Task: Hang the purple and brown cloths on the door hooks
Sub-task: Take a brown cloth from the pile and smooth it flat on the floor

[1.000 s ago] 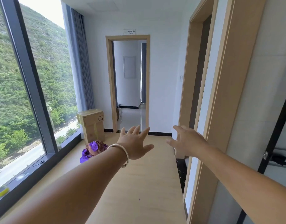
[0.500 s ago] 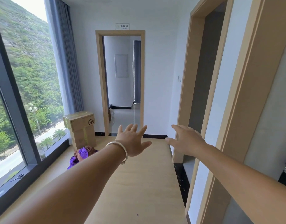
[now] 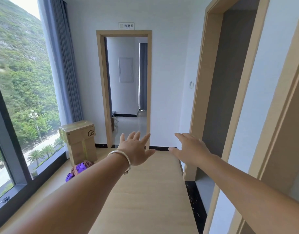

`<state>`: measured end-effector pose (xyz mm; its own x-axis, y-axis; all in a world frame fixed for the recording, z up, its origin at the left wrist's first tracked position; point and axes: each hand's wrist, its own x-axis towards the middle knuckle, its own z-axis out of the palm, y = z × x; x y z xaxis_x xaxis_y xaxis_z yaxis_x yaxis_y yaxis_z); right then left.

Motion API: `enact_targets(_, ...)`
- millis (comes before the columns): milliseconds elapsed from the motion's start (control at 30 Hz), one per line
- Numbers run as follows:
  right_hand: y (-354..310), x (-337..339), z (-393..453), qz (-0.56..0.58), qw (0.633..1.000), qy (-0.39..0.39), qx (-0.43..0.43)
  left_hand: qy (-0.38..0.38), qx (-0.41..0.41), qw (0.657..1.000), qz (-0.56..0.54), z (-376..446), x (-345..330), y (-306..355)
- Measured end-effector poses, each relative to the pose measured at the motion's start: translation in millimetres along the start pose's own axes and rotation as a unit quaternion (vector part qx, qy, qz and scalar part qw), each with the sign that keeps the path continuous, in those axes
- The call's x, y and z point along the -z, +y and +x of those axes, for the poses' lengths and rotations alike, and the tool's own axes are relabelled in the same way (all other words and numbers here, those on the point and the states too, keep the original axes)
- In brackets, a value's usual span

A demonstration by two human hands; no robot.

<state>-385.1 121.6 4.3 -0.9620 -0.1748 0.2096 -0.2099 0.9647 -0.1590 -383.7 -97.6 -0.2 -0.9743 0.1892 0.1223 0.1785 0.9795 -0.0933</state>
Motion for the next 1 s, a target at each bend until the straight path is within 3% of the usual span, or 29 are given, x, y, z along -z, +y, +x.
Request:
enact_targets(533, 90, -50, 221, 0.035, 0.999, -0.022, -0.008, -0.011, 0.01, 1.0, 0.013, 230, -45, -3)
enact_targets(1000, 130, -88, 445, 0.015, 0.998, -0.038, -0.041, 0.019, -0.021, 1.0, -0.001, 471, -84, -62)
